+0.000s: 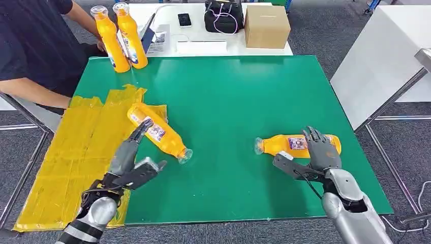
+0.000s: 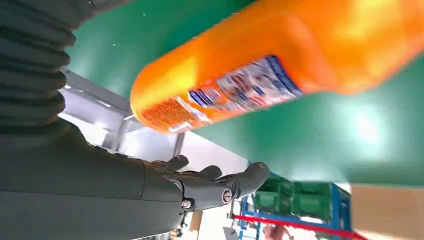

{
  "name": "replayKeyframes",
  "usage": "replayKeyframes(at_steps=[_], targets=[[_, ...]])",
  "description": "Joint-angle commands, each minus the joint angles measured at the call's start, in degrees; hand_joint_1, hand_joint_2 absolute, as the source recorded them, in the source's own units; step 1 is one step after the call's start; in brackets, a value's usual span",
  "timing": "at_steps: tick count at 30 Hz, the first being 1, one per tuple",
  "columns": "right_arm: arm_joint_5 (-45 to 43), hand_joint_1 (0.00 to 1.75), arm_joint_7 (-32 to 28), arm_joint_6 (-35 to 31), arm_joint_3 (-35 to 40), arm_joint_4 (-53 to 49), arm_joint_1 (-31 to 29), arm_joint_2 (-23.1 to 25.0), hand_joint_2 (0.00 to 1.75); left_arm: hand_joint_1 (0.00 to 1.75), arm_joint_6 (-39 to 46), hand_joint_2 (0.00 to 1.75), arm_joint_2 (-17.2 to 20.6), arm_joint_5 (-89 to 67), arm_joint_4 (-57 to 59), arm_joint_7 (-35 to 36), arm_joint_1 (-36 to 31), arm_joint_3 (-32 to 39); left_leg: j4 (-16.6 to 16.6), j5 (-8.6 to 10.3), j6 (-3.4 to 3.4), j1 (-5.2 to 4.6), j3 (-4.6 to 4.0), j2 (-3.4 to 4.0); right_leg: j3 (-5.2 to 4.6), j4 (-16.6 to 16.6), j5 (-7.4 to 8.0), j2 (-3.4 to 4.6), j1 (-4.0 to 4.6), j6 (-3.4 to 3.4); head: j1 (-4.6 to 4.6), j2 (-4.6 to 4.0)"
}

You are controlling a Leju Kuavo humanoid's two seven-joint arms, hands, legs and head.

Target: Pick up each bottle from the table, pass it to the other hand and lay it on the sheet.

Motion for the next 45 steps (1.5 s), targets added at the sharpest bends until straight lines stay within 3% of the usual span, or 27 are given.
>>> replayKeyframes(at_steps=[1, 12, 21, 25, 26, 27, 31, 39, 45], targets=[[0.7, 0.0, -1.61, -0.18, 2.12, 19.23, -10.48, 0.02, 1.75, 0.0, -0.37, 0.0, -2.97, 5.47, -11.74, -3.36, 4.62, 5.85, 0.01, -0.1, -0.05, 0.03, 0.18, 0.22, 0.14, -0.03, -0.02, 0.19, 0.04, -0.02, -0.02, 0.0], [0.92, 0.0, -1.83, -0.24, 2.36, 20.64, -11.38, 0.27, 1.75, 0.0, -0.2, 0.0, -3.01, 5.63, -11.43, -3.72, 4.41, 5.66, -0.02, -0.11, -0.05, 0.01, 0.28, 0.16, 0.25, -0.04, -0.07, 0.13, 0.02, -0.02, 0.0, 0.0], [4.21, 0.0, -4.89, -3.2, 6.07, 36.57, -21.06, 3.93, 1.75, 0.0, 0.19, 0.0, -2.82, 8.04, -13.27, -5.55, 4.88, 4.83, -0.01, -0.07, -0.06, 0.01, 0.22, 0.28, 0.16, -0.02, 0.0, 0.26, 0.02, -0.04, -0.02, 0.0], [5.16, 0.0, -7.75, 1.01, 9.88, 44.27, -24.27, 5.35, 1.75, 0.0, 0.72, 0.0, -2.3, 9.14, -13.03, -6.18, 4.95, 4.54, -0.03, -0.08, -0.08, 0.03, 0.27, 0.3, 0.21, -0.04, 0.0, 0.29, 0.04, -0.04, 0.0, 0.0], [7.39, 0.0, -11.34, 8.85, 15.61, 47.26, -25.47, 3.88, 1.75, 0.0, 0.68, 0.0, -1.8, 10.64, -11.43, -7.45, 4.3, 4.17, -0.03, -0.18, -0.13, 0.02, 0.54, 0.44, 0.44, -0.03, -0.08, 0.39, 0.03, -0.07, -0.02, 0.0], [6.89, 1.75, -13.66, 11.06, 17.33, 48.77, -25.59, 3.13, 1.75, 0.0, 0.94, 0.0, -1.59, 11.32, -10.25, -8.35, 3.76, 3.87, -0.04, -0.05, -0.09, 0.05, 0.27, 0.24, 0.22, -0.06, -0.01, 0.22, 0.05, -0.04, -0.02, 0.0], [5.91, 1.75, -16.74, 11.02, 20.86, 51.07, -24.28, 2.46, 1.75, 0.0, 1.69, 0.0, -1.26, 12.64, -7.4, -9.76, 2.31, 3.14, -0.11, -0.02, -0.09, 0.11, 0.49, 0.01, 0.48, -0.18, -0.04, -0.04, 0.1, -0.03, -0.02, 0.0], [3.41, 1.75, -16.34, 11.54, 23.31, 51.14, -24.27, 2.84, 1.75, 0.0, 2.34, 0.0, -0.75, 13.26, -7.91, -9.68, 2.53, 2.78, -0.16, 0.03, -0.11, 0.09, 0.91, -0.13, 0.66, -0.22, -0.05, -0.17, 0.08, -0.09, 0.02, 0.0], [0.31, 1.75, -13.16, 7.91, 21.65, 48.84, -23.56, 3.79, 1.75, 0.0, 2.21, 0.0, -1.12, 14.31, -9.67, -9.15, 4.19, 3.69, -0.11, -0.06, -0.07, 0.11, 1.11, -0.04, 0.54, -0.2, -0.08, -0.05, 0.1, -0.06, 0.02, 0.0]])
